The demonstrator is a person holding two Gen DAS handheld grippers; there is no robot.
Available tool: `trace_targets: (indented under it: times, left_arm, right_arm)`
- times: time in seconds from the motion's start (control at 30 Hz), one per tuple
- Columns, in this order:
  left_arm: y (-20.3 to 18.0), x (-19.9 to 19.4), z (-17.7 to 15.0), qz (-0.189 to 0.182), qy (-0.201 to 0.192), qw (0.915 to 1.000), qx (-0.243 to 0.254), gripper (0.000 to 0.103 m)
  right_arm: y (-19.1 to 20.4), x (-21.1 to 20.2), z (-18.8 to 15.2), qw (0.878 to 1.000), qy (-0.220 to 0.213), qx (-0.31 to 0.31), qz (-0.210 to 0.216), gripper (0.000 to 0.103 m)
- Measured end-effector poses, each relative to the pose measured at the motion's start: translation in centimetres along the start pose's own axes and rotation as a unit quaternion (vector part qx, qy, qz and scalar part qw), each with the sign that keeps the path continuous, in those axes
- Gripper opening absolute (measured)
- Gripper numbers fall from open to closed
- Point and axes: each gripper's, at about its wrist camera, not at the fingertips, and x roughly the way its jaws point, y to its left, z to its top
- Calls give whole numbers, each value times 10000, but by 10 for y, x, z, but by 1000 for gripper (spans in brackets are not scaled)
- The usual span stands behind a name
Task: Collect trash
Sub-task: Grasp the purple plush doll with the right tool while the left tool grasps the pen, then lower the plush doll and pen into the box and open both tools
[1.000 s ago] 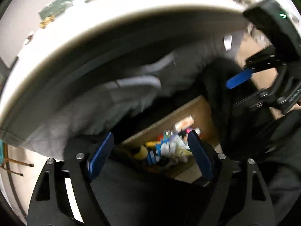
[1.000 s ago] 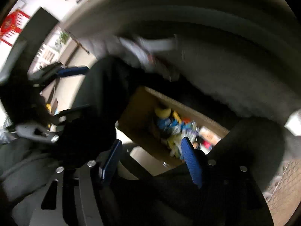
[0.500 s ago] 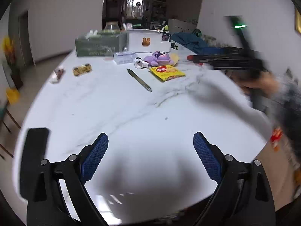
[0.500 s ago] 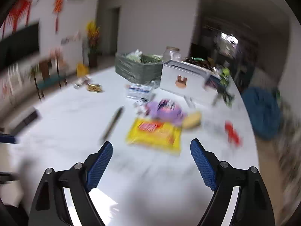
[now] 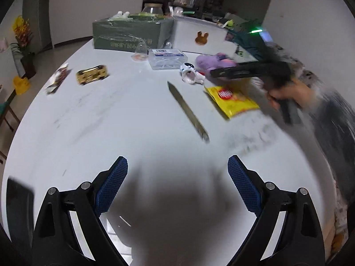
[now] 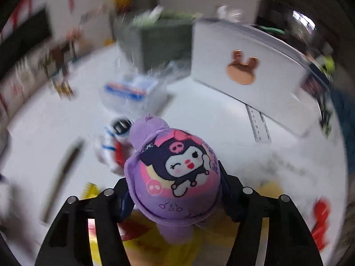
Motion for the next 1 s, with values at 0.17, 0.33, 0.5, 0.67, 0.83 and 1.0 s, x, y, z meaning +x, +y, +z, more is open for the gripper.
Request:
trace_targets:
  times: [0.17,0.33,0.5,0.67,0.83,1.0]
  left_arm:
    - [-21,49,36,553,37,9985,-40,90]
    - [-27,80,43,1275,275,9914,-140,54]
    - [-38,74,35,1198,274,9924,-16,11]
    - [-42,30,-3,520,-61,9986,74,11]
    - [-41,-42,-58,88,-342,9991,220,11]
    - [-42,-111,-132,-47,-288,9972,694,11]
  right_arm:
    - [1,-87,-34,9928,-900,646,448,62]
    - [4,-152,-79,9823,-1387,980,784,64]
    - [23,-189,-112,9802,-1576,1003,664,64]
    - [67,-214,-154,9792,-1674,984,589,64]
    - [122,-235,-206,9775,-1695,1085,633,64]
    - [177,-247,-262,9803,-1156,1020,1237,64]
